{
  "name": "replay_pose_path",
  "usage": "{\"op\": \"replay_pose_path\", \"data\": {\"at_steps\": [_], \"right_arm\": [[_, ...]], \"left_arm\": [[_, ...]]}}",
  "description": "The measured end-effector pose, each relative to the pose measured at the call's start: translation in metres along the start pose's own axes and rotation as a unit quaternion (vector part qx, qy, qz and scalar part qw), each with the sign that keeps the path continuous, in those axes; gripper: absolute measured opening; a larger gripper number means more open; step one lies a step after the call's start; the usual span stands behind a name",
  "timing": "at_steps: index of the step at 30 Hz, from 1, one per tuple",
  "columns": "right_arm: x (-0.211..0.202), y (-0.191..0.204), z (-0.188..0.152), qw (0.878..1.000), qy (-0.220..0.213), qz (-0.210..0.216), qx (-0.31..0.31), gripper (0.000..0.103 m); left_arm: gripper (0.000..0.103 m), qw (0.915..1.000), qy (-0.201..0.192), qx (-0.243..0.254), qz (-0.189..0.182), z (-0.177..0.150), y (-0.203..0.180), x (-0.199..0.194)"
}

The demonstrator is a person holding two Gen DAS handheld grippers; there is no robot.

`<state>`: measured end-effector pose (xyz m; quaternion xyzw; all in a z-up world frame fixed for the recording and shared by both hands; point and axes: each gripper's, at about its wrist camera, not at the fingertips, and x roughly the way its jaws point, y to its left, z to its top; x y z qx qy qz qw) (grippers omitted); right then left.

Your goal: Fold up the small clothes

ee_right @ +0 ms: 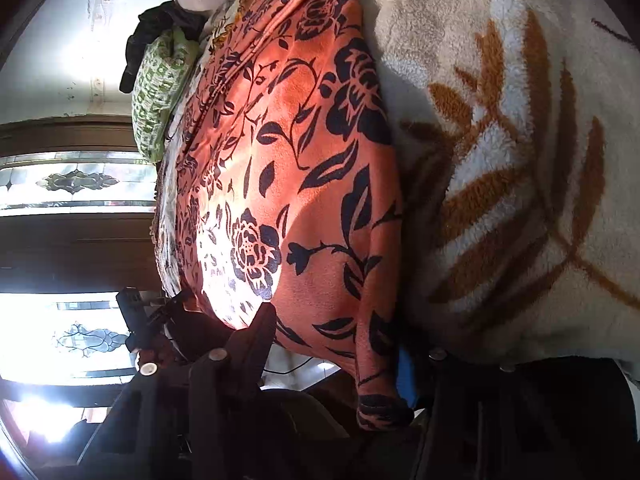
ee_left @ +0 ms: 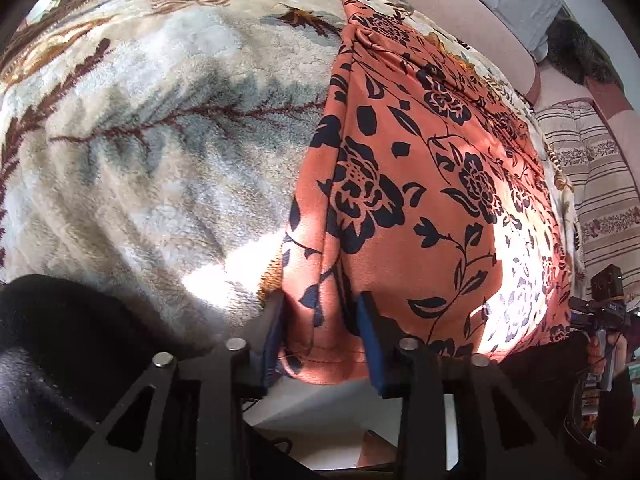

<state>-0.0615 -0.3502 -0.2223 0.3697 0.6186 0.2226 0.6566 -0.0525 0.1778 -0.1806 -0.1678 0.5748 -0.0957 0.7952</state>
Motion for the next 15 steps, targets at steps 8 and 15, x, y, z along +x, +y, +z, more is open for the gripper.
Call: {"op": "replay_pose_path", "data": {"at_steps": [8, 15], "right_arm": [[-0.002, 0.01, -0.003, 1.0, -0.005, -0.005, -0.013, 0.007], [-0.021, 0.028, -0.004, 0.997, -0.051, 0.058, -0.015, 0.007]], "left_arm": [[0.008, 0.9996, 0.016, 0.024, 0.009, 0.0, -0.008, 0.002], [0.007, 0.9996, -0.015, 0.014, -0.022, 0.005, -0.017, -0.024]]}}
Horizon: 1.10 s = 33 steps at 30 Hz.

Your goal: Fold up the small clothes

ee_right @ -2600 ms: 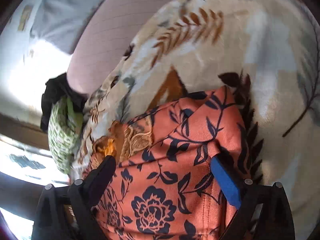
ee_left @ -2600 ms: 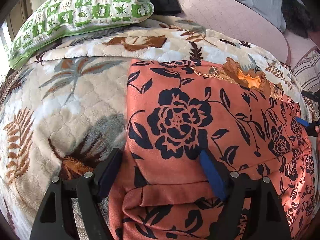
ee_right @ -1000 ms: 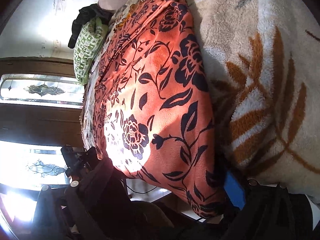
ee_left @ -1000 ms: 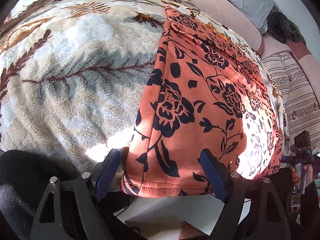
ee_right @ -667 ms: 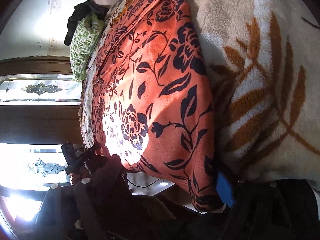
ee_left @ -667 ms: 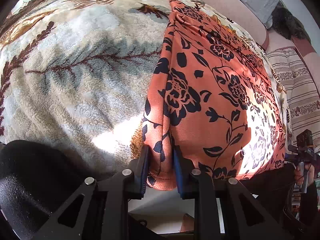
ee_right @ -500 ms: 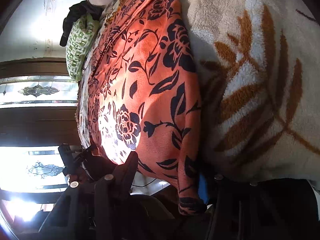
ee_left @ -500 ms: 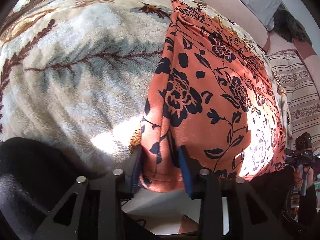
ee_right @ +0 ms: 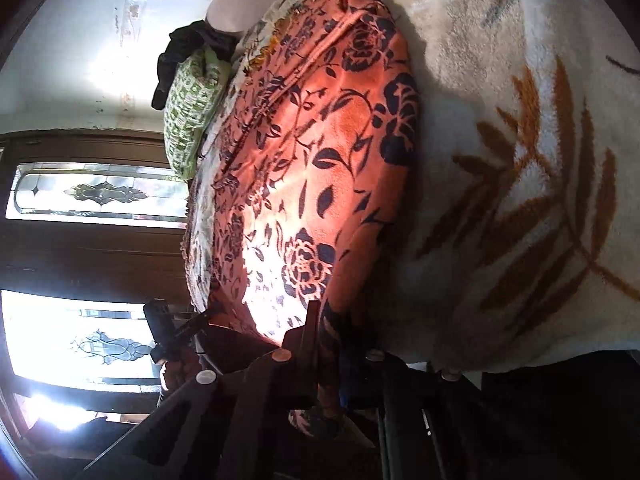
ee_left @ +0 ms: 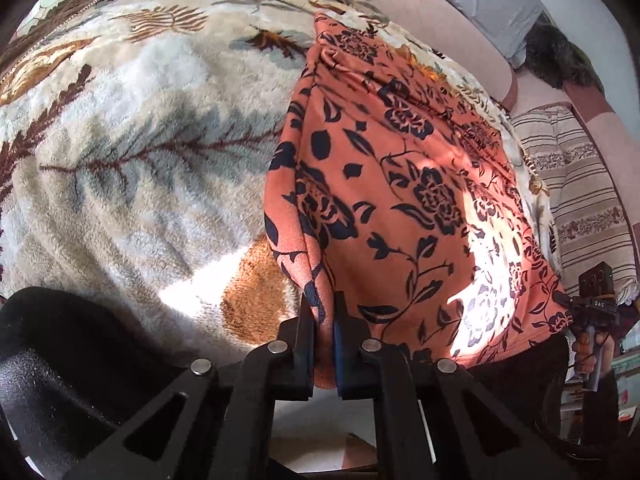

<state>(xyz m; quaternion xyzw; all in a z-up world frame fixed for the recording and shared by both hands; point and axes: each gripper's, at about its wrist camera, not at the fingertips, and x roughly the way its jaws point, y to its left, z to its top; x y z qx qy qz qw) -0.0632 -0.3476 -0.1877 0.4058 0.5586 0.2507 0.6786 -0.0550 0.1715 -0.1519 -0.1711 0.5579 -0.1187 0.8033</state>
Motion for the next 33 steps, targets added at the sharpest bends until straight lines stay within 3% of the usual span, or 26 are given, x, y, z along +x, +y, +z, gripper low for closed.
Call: {"op": "replay_pose_path", "data": {"at_steps": [2, 4, 6, 11, 15, 19, 21, 23, 25, 27, 28, 30, 32, 33], "right_arm": [[-0.001, -0.001, 0.002, 1.0, -0.009, 0.001, 0.001, 0.007], [0.011, -0.02, 0.003, 0.999, 0.01, -0.017, 0.031, 0.007], [0.02, -0.028, 0.002, 0.998, 0.025, -0.036, 0.044, 0.007], [0.002, 0.0, 0.024, 1.0, -0.012, 0.008, 0.019, 0.007], [-0.009, 0.028, 0.072, 0.997, -0.049, 0.055, -0.002, 0.006], [-0.026, 0.061, 0.151, 0.989, -0.11, 0.095, -0.032, 0.006], [-0.03, 0.072, 0.196, 0.984, -0.143, 0.101, -0.036, 0.006], [-0.025, 0.073, 0.238, 0.982, -0.163, 0.091, -0.029, 0.006], [-0.012, 0.06, 0.276, 0.981, -0.184, 0.068, -0.003, 0.007], [0.009, 0.035, 0.31, 0.982, -0.184, 0.037, 0.028, 0.01], [0.026, 0.018, 0.323, 0.983, -0.171, 0.019, 0.059, 0.011], [0.048, -0.009, 0.334, 0.985, -0.139, -0.037, 0.092, 0.015], [0.05, -0.017, 0.328, 0.984, -0.148, -0.029, 0.099, 0.024], [0.044, -0.015, 0.322, 0.982, -0.164, -0.025, 0.092, 0.033]], "left_arm": [[0.007, 0.9995, 0.023, -0.004, 0.02, 0.001, 0.006, 0.014], [0.007, 0.9983, 0.046, -0.024, 0.025, -0.004, 0.016, 0.029], [0.007, 0.9991, 0.035, -0.018, 0.017, 0.0, 0.011, 0.02], [0.007, 0.9997, -0.007, 0.014, -0.02, 0.035, -0.018, -0.009], [0.007, 0.9959, -0.061, 0.036, -0.056, 0.102, -0.042, -0.033], [0.008, 0.9895, -0.114, 0.043, -0.078, 0.191, -0.051, -0.043], [0.008, 0.987, -0.142, 0.044, -0.061, 0.233, -0.056, -0.03], [0.01, 0.9863, -0.15, 0.036, -0.058, 0.269, -0.054, -0.001], [0.013, 0.9877, -0.152, 0.018, -0.032, 0.301, -0.048, 0.038], [0.025, 0.9929, -0.116, 0.024, 0.01, 0.322, -0.043, 0.089], [0.035, 0.995, -0.09, 0.015, 0.04, 0.328, -0.038, 0.116], [0.046, 0.9954, -0.051, 0.009, 0.081, 0.331, -0.03, 0.148], [0.051, 0.9947, -0.071, 0.004, 0.074, 0.327, -0.025, 0.141], [0.061, 0.9939, -0.086, 0.003, 0.07, 0.324, -0.025, 0.129]]}}
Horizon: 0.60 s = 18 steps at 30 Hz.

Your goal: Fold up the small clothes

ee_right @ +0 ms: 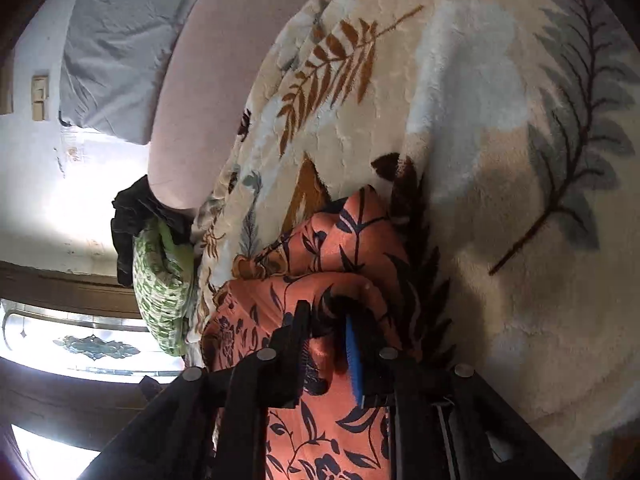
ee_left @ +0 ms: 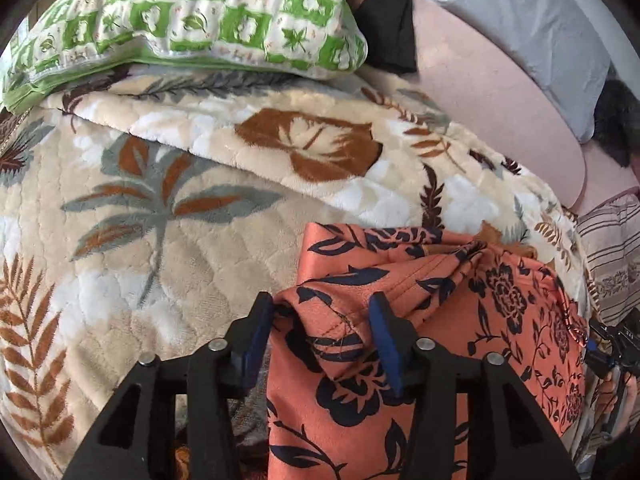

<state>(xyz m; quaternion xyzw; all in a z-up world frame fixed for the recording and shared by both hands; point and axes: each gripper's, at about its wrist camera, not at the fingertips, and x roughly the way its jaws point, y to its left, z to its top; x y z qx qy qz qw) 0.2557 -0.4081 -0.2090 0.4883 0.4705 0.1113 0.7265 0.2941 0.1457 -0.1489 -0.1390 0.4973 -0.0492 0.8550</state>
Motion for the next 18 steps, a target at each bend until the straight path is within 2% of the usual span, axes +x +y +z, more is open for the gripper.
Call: {"op": "replay_pose_path", "data": {"at_steps": [1, 2, 3, 4, 6, 7, 8, 10, 12, 14, 16, 18], "right_arm": [[-0.012, 0.003, -0.004, 1.0, -0.016, 0.003, -0.008, 0.065], [-0.029, 0.006, -0.011, 0.999, -0.037, 0.009, -0.014, 0.082], [-0.046, 0.01, -0.018, 0.998, -0.063, 0.012, -0.021, 0.095], [-0.063, 0.012, -0.028, 0.996, -0.08, 0.015, -0.029, 0.095], [-0.086, 0.01, -0.053, 0.995, -0.088, 0.029, -0.028, 0.095], [-0.092, 0.006, -0.07, 0.995, -0.084, 0.041, -0.022, 0.095], [-0.094, 0.004, -0.088, 0.996, -0.072, 0.046, -0.017, 0.095], [-0.082, -0.007, -0.126, 0.998, -0.046, 0.043, 0.0, 0.095], [-0.064, -0.021, -0.15, 0.999, -0.026, 0.037, 0.026, 0.095], [-0.047, -0.033, -0.154, 0.996, -0.036, 0.047, 0.067, 0.095], [-0.036, -0.035, -0.149, 0.993, -0.061, 0.06, 0.087, 0.095], [-0.023, -0.031, -0.142, 0.989, -0.075, 0.059, 0.113, 0.095]], "left_arm": [[0.068, 0.9998, -0.017, -0.003, -0.003, -0.002, 0.003, -0.016], [0.07, 0.999, -0.044, -0.01, -0.007, -0.006, 0.008, -0.034], [0.078, 0.9975, -0.068, -0.016, -0.011, -0.011, 0.012, -0.053], [0.083, 0.9963, -0.083, -0.018, -0.012, -0.018, 0.015, -0.07], [0.084, 0.9943, -0.1, -0.028, -0.026, -0.034, 0.023, -0.098], [0.084, 0.9923, -0.108, -0.048, -0.036, -0.048, 0.028, -0.109], [0.084, 0.9912, -0.102, -0.069, -0.048, -0.063, 0.03, -0.114], [0.084, 0.989, -0.065, -0.095, -0.093, -0.096, 0.027, -0.11], [0.084, 0.9867, -0.033, -0.115, -0.11, -0.127, 0.016, -0.096], [0.084, 0.9868, -0.012, -0.129, -0.098, -0.144, 0.003, -0.077], [0.084, 0.987, -0.005, -0.143, -0.072, -0.146, -0.008, -0.059], [0.085, 0.987, -0.018, -0.152, -0.048, -0.14, -0.016, -0.052]]}}
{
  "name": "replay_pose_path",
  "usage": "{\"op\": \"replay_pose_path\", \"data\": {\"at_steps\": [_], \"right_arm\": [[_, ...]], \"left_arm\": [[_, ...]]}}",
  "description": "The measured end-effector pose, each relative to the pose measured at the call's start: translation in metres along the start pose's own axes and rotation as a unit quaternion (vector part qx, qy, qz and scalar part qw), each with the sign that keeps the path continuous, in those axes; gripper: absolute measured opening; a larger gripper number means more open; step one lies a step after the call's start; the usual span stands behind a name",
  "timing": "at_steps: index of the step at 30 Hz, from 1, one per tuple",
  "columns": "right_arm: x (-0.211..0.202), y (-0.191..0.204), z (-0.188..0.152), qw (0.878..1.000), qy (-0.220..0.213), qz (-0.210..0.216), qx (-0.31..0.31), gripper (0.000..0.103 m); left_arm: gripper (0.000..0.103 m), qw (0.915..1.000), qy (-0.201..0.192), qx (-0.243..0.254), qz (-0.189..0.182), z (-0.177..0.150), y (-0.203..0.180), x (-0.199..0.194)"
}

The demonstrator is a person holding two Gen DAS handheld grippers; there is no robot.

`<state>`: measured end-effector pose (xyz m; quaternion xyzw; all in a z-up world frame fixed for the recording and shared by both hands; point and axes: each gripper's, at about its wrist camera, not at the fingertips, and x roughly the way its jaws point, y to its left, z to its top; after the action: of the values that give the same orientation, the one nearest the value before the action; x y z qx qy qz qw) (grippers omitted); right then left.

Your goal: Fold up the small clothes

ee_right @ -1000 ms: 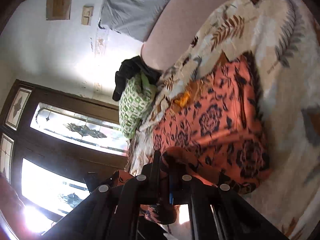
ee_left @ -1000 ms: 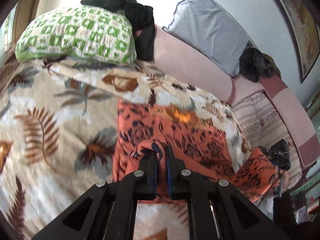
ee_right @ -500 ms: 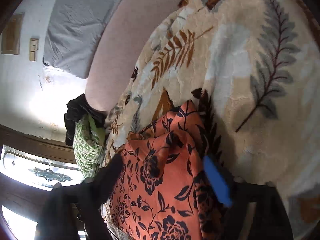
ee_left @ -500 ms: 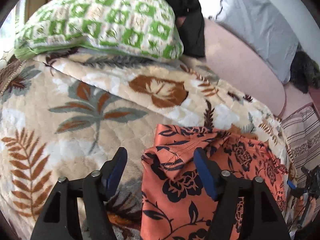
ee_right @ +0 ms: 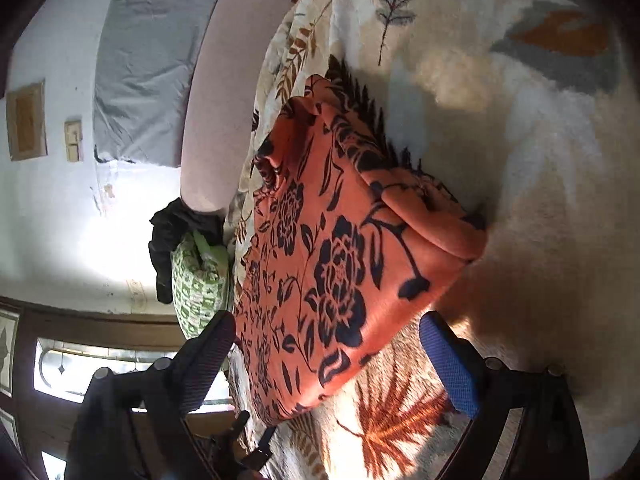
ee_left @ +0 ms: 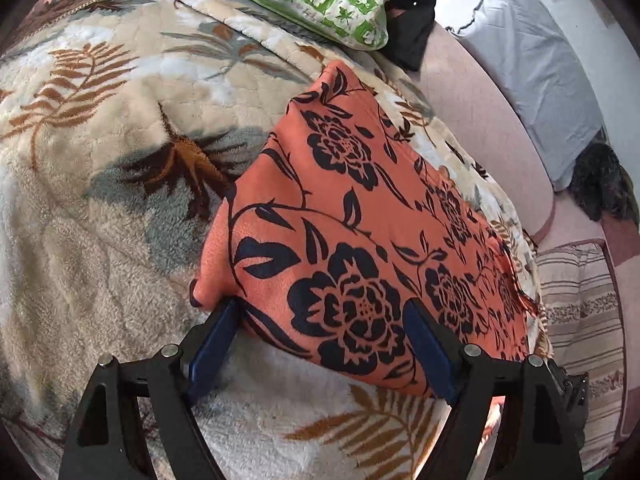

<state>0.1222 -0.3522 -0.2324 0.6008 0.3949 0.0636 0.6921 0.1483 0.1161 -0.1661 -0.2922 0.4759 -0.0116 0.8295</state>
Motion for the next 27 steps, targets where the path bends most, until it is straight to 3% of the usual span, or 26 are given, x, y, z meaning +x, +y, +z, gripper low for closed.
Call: {"op": "replay_pose_path", "data": {"at_steps": [2, 3, 4, 5, 6, 8, 11, 14, 17, 19, 20, 22, 25, 26, 27], "right_arm": [[0.008, 0.004, 0.003, 0.999, -0.025, -0.015, 0.021, 0.09], [0.012, 0.007, 0.005, 0.999, -0.035, -0.02, 0.012, 0.082], [0.018, 0.009, 0.008, 0.999, -0.036, -0.037, 0.009, 0.04], [0.025, 0.005, 0.01, 0.998, -0.027, -0.046, 0.027, 0.015], [0.028, 0.004, 0.012, 0.998, -0.022, -0.048, 0.037, 0.015], [0.022, 0.02, 0.01, 0.998, -0.026, -0.057, 0.003, 0.014], [-0.008, 0.056, -0.002, 0.997, -0.042, -0.038, -0.049, 0.009], [-0.049, 0.077, -0.026, 0.995, -0.05, -0.023, -0.084, 0.008], [-0.082, 0.063, -0.061, 0.994, -0.048, -0.028, -0.092, 0.008], [-0.086, 0.036, -0.08, 0.992, -0.031, -0.059, -0.105, 0.012], [-0.079, 0.014, -0.084, 0.994, -0.009, -0.073, -0.082, 0.013], [-0.072, -0.033, -0.089, 0.995, 0.02, -0.1, -0.011, 0.016], [-0.091, -0.046, -0.092, 0.996, -0.001, -0.086, -0.005, 0.04], [-0.099, -0.04, -0.089, 0.995, -0.013, -0.093, -0.021, 0.064], [-0.107, -0.03, -0.084, 0.994, -0.029, -0.097, -0.037, 0.073]], "left_arm": [[0.08, 0.9995, 0.001, -0.032, -0.004, 0.012, -0.002, 0.006], [0.025, 0.9993, 0.008, -0.037, 0.003, 0.018, -0.002, 0.009], [0.013, 0.9987, 0.034, -0.036, 0.015, 0.026, -0.003, 0.016], [0.013, 0.9979, 0.041, -0.051, 0.006, 0.032, -0.001, 0.016], [0.012, 0.9981, 0.039, -0.048, 0.001, 0.035, -0.003, 0.011], [0.012, 0.9999, 0.012, -0.009, -0.003, 0.038, -0.017, -0.012], [0.011, 0.999, -0.026, 0.031, -0.017, 0.03, -0.034, -0.059], [0.011, 0.9976, -0.045, 0.046, -0.026, 0.005, -0.029, -0.103], [0.013, 0.9982, -0.02, 0.054, -0.018, -0.028, -0.004, -0.107], [0.021, 0.9982, 0.022, 0.051, 0.021, -0.045, 0.021, -0.078], [0.023, 0.9965, 0.055, 0.039, 0.049, -0.053, 0.037, -0.061], [0.028, 0.9987, 0.052, 0.0, 0.004, -0.058, 0.061, -0.061], [0.035, 0.9992, 0.035, 0.013, 0.013, -0.045, 0.055, -0.085], [0.039, 0.9995, 0.013, 0.023, 0.02, -0.041, 0.051, -0.096], [0.051, 0.9988, -0.013, 0.035, 0.03, -0.037, 0.046, -0.107]]}}
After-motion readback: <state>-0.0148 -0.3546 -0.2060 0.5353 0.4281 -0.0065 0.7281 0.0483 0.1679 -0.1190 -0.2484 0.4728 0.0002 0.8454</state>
